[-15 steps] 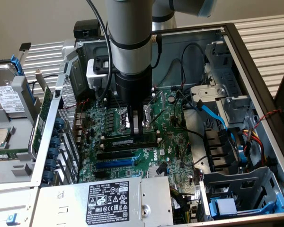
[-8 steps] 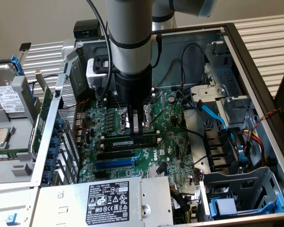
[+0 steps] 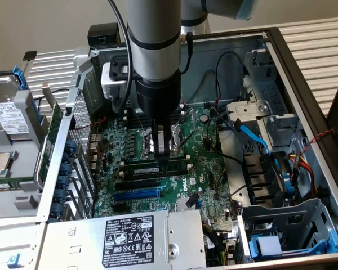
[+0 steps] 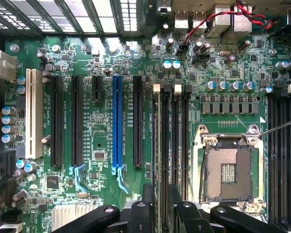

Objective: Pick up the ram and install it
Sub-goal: 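Insert the ram into the slot, then press down the ram until it locks into place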

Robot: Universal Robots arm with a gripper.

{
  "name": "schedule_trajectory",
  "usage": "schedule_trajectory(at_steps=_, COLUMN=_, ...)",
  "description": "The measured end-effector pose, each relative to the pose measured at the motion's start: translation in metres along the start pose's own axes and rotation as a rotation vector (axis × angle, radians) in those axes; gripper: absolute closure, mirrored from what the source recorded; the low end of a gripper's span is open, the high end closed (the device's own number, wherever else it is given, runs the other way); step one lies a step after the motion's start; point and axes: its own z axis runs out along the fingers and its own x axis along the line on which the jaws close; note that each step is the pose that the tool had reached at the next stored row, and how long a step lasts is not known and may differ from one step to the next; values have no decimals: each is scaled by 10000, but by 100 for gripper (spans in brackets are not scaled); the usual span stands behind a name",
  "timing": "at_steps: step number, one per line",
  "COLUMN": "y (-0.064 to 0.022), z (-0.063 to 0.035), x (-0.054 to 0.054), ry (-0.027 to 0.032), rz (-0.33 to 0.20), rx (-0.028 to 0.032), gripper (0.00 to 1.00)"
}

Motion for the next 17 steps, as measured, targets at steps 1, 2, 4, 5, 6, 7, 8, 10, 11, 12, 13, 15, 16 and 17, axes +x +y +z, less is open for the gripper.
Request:
schedule_trajectory(at_steps=1, y=1, z=-8, x=0, ry=-1, rz=0, rx=-1, gripper=73)
schedule_trajectory(at_steps=2, y=1, z=-14, x=-1, ry=-5, rz=0, rx=-1, gripper=73)
schedule_trajectory(at_steps=4, y=1, z=-21, x=-1, ry=-13, rz=0, rx=1, gripper=73)
schedule_trajectory(at_steps=5, y=1, z=-22, x=-2, ry=-14, rz=-1, rx=1, gripper=73)
schedule_trajectory(at_steps=6, y=0, z=-23, x=-1, ry=-14, rz=-1, rx=1, gripper=73)
schedule_trajectory(at_steps=7, y=1, z=-24, x=-1, ry=-15, rz=-2, rx=4, gripper=73)
schedule_trajectory(at_steps=8, y=2, z=-25, x=-1, ry=-21, rz=-1, rx=3, gripper=73)
schedule_trajectory(at_steps=10, y=2, z=-25, x=-1, ry=-23, rz=0, rx=4, gripper=73)
schedule_trajectory(at_steps=11, y=2, z=-25, x=-1, ry=-23, rz=0, rx=4, gripper=73)
schedule_trajectory(at_steps=12, y=2, z=-27, x=-1, ry=-23, rz=-1, rx=4, gripper=73)
schedule_trajectory(at_steps=13, y=3, z=-29, x=-1, ry=-21, rz=-1, rx=3, gripper=73)
schedule_trajectory(at_steps=15, y=14, z=-36, x=0, ry=-21, rz=-1, rx=3, gripper=73)
schedule_trajectory(at_steps=16, y=21, z=-37, x=-1, ry=-23, rz=-1, rx=5, gripper=73)
schedule_trajectory(at_steps=17, y=29, z=-39, x=0, ry=-21, rz=-2, rx=8, gripper=73)
